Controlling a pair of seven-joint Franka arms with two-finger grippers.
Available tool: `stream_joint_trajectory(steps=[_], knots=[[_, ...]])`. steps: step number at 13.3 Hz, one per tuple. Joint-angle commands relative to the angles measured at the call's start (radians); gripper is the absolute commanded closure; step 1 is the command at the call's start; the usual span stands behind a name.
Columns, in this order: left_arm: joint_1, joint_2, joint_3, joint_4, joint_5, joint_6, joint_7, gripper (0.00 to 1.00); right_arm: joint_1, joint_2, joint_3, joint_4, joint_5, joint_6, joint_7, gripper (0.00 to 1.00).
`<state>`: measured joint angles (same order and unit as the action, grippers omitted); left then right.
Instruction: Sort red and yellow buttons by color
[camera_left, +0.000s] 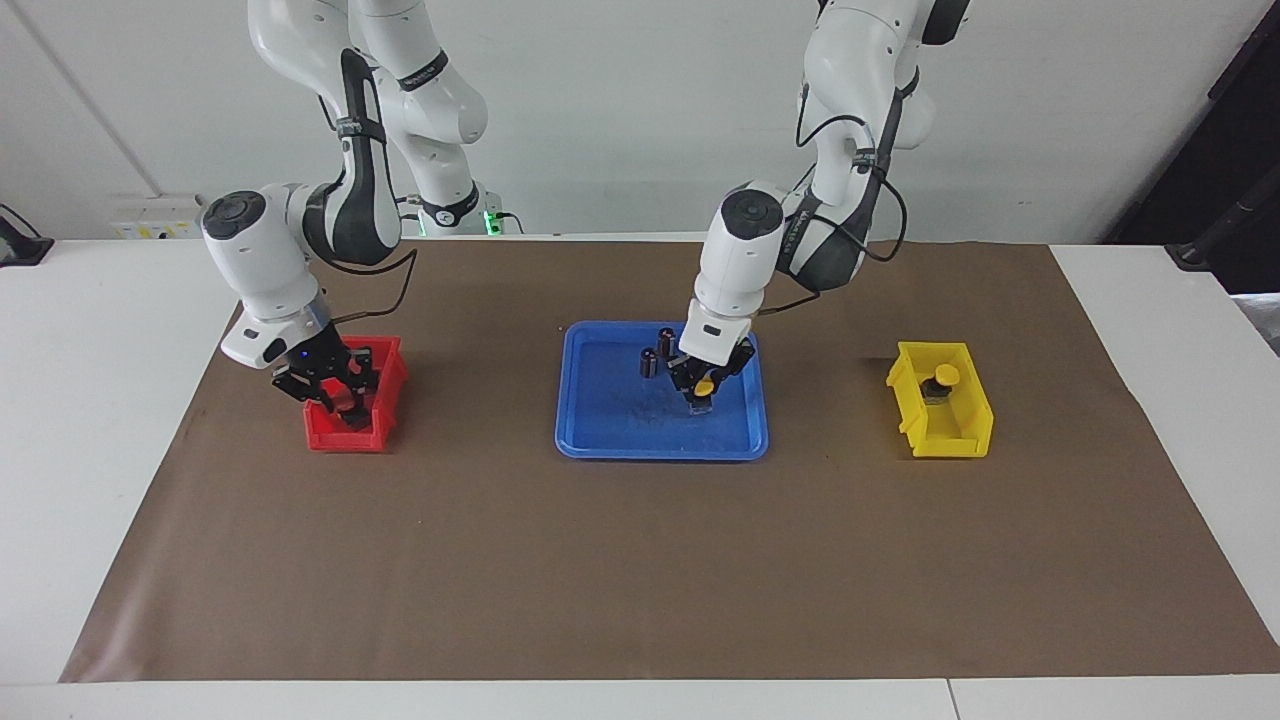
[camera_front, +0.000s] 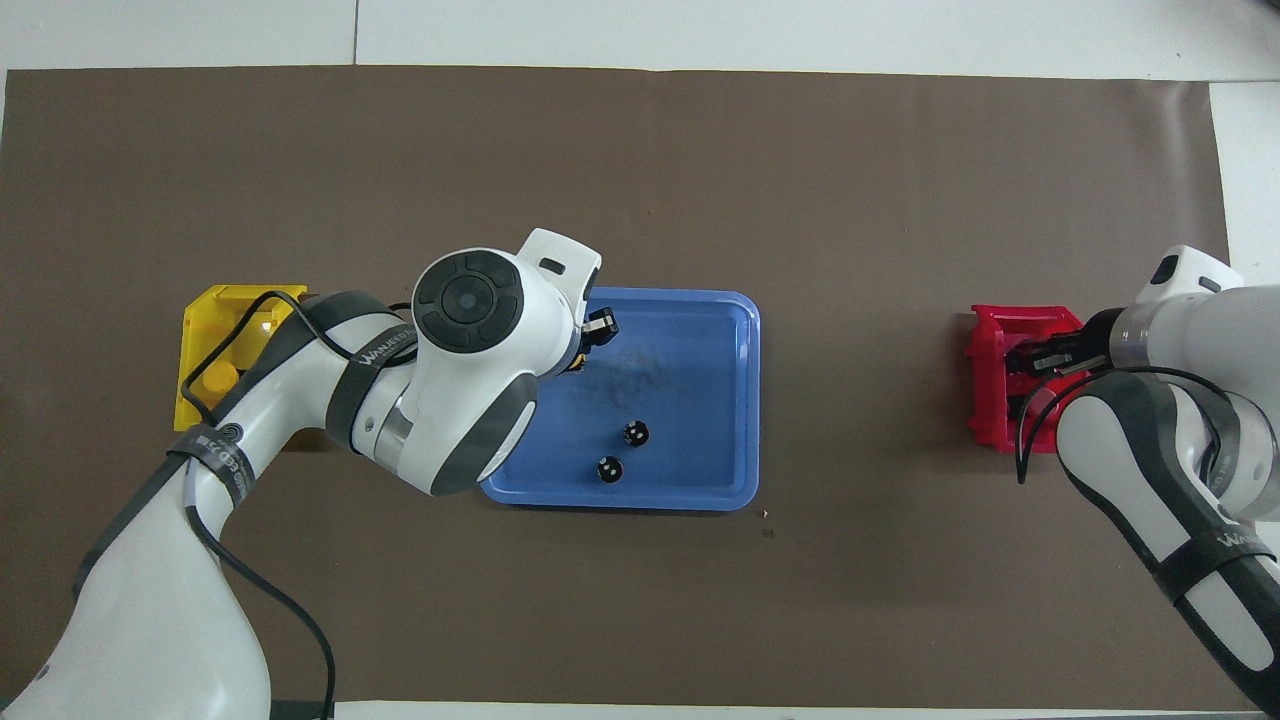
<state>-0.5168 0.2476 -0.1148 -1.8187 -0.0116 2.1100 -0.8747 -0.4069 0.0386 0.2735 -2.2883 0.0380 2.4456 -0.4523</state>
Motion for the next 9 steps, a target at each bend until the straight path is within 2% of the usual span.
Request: stream_joint_trajectory(steps=[1,2,5,9], knots=[[0.123,-0.089,0.004,0.026,0.007,-0.184,0.205,0.99,-0.004,0.021,0.009,0.059,0.026,-0.075,0.007,0.22],[0.202,-0.106,0.004,0.022,0.007,-0.232,0.330,0.99,-0.004,0.030,0.009,0.102,0.026,-0.126,0.009,0.10],[0.412,-0.107,0.004,0.030,0.004,-0.242,0.633,0.99,-0.003,0.040,0.015,0.255,0.011,-0.317,0.009,0.03],[0.593,-0.102,0.003,0.021,-0.022,-0.182,0.854,0.99,-0.001,0.003,0.019,0.436,-0.006,-0.612,0.116,0.01]])
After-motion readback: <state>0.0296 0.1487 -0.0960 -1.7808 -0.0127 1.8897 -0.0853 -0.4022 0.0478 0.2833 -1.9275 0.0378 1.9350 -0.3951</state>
